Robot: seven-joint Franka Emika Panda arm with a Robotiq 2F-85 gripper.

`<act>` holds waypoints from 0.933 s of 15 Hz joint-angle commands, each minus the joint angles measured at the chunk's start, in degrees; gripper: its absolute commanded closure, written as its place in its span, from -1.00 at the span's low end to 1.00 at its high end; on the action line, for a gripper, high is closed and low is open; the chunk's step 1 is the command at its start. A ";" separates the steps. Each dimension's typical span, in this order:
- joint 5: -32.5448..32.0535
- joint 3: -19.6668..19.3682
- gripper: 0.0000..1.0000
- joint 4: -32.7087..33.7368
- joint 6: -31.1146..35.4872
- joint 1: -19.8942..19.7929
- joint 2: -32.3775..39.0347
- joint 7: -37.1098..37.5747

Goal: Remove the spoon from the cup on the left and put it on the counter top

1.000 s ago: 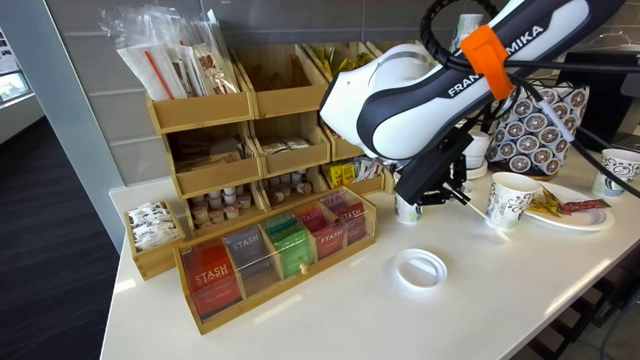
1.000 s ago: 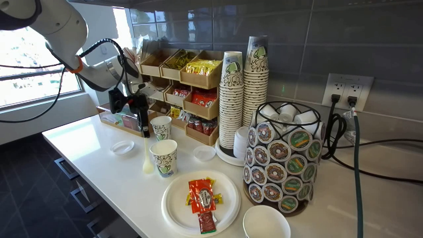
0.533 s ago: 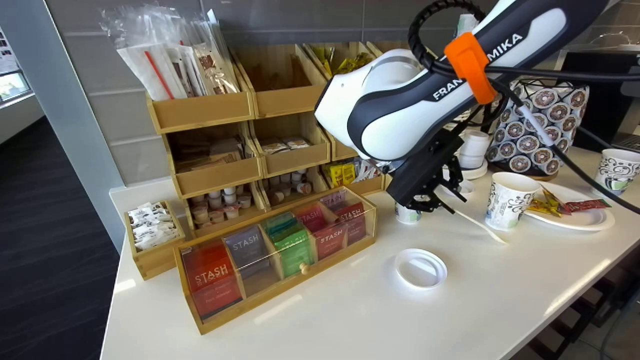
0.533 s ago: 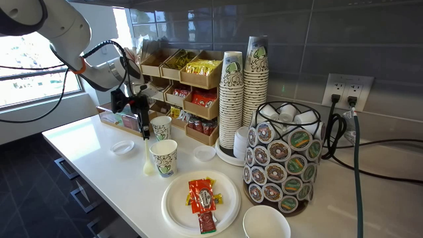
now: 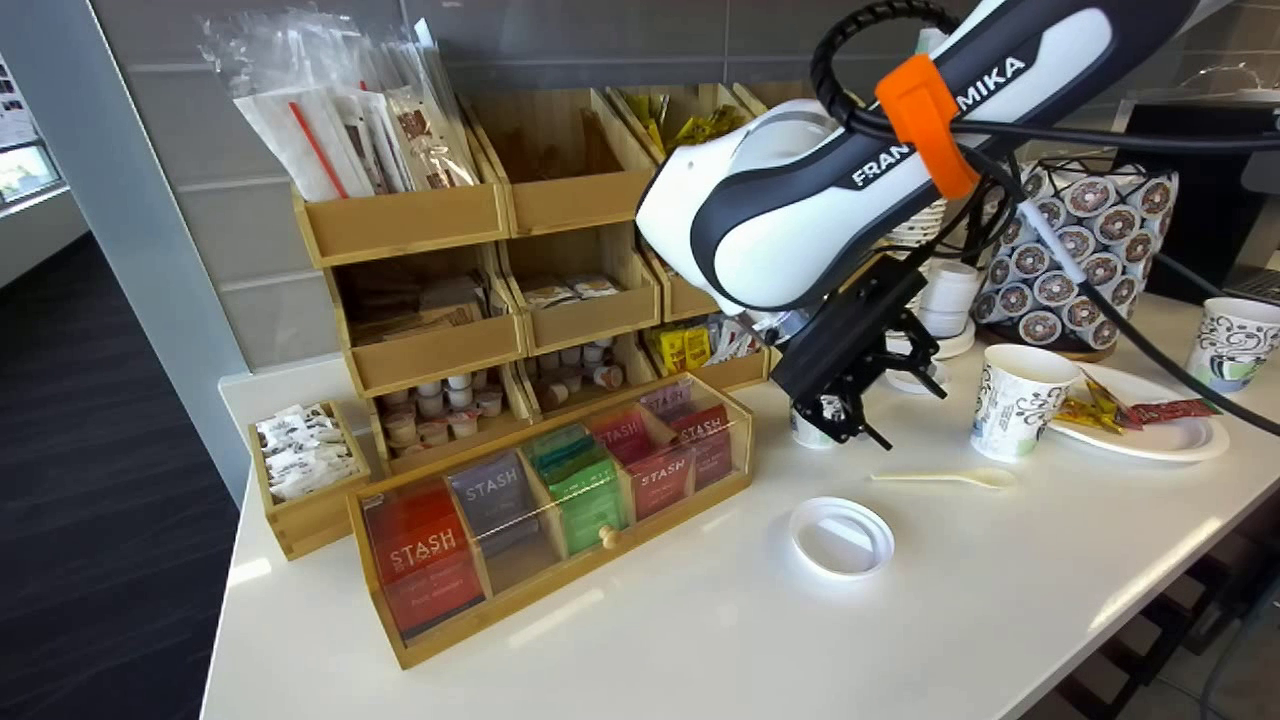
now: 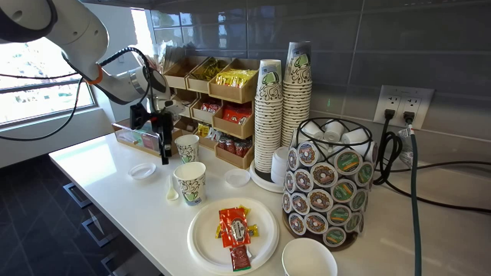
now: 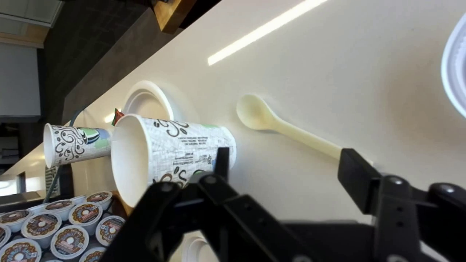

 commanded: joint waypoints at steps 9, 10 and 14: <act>9.47 0.25 -1.00 -10.90 14.33 -3.75 -17.98 -18.27; 9.98 0.16 -1.00 -13.02 16.51 -4.31 -20.69 -20.44; 11.14 -0.65 -1.00 -21.81 28.78 -7.45 -29.24 -30.57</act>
